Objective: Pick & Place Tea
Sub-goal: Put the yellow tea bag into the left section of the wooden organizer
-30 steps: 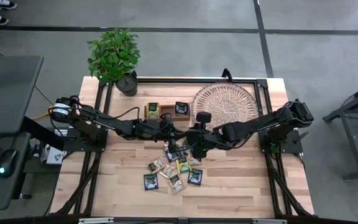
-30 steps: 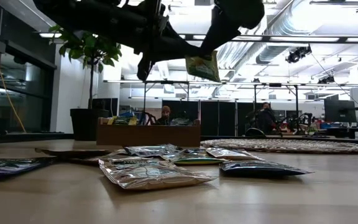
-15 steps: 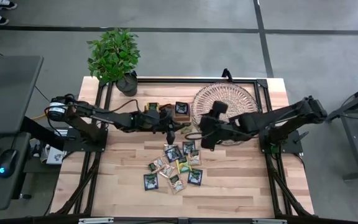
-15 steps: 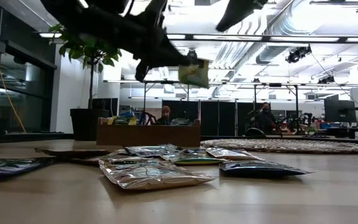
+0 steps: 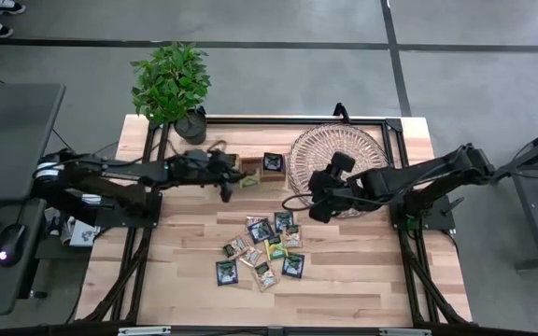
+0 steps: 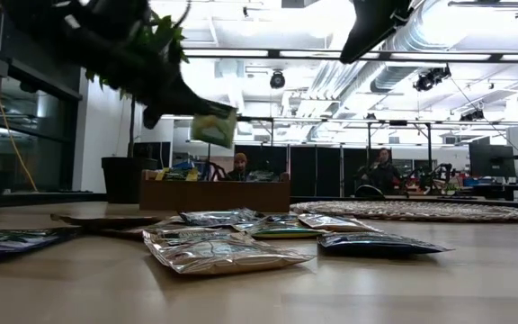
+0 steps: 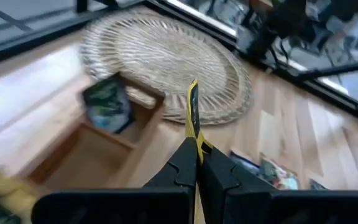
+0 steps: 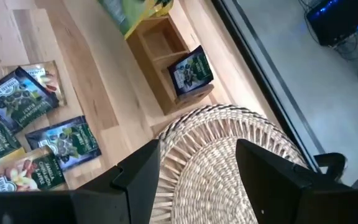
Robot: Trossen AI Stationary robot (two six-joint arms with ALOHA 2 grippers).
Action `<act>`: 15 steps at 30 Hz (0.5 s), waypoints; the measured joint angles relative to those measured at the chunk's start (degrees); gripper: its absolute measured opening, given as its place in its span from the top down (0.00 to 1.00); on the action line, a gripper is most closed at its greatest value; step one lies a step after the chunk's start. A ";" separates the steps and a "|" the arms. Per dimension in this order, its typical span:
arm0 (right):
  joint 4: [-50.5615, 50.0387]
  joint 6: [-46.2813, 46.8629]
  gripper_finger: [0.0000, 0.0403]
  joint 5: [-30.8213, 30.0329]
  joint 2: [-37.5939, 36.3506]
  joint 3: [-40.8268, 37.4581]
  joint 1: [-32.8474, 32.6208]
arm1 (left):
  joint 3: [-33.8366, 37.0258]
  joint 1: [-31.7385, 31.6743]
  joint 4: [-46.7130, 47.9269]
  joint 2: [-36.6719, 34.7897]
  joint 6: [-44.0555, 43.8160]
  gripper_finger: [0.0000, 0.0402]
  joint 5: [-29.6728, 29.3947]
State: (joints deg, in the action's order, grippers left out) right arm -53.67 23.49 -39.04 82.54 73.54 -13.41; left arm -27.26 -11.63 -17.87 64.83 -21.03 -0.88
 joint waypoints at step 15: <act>8.77 -2.95 0.49 0.42 0.07 -1.31 0.54 | 9.96 -19.22 -2.93 -7.23 7.52 1.00 16.85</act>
State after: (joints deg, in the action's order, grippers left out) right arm -44.90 20.53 -38.63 82.61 72.23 -12.87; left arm -17.30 -30.85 -20.79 57.60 -13.51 15.97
